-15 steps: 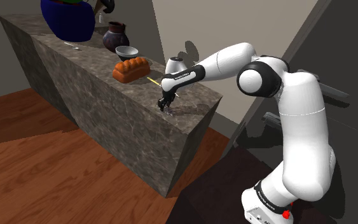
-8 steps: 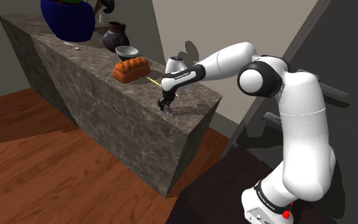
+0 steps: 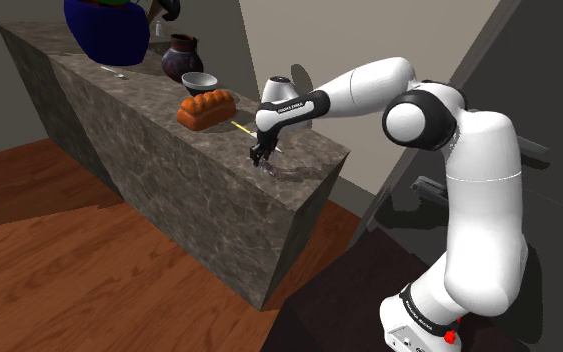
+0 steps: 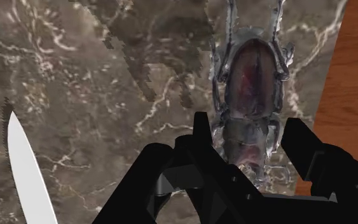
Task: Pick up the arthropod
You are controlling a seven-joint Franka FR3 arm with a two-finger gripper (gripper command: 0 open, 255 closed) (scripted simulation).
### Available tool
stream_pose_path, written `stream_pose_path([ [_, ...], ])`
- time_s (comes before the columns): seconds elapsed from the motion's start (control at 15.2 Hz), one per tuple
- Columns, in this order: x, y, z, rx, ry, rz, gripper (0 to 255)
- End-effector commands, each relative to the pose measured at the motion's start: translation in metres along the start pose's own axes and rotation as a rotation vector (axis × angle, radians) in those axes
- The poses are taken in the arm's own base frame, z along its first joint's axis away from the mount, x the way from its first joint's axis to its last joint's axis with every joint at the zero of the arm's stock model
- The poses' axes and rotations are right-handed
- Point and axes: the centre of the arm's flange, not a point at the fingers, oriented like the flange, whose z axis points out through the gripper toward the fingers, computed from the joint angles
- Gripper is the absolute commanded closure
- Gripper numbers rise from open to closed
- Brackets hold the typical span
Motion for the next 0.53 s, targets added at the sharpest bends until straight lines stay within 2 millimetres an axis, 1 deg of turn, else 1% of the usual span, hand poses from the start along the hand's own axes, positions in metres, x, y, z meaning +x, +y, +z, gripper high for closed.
stream_pose_path([
  [0.0,0.0,0.0,-0.01,0.0,0.0,0.0,255],
  [0.33,0.002,0.0,-0.036,0.0,0.0,0.0,255],
  [0.46,0.002,0.0,-0.037,0.0,0.0,0.0,255],
])
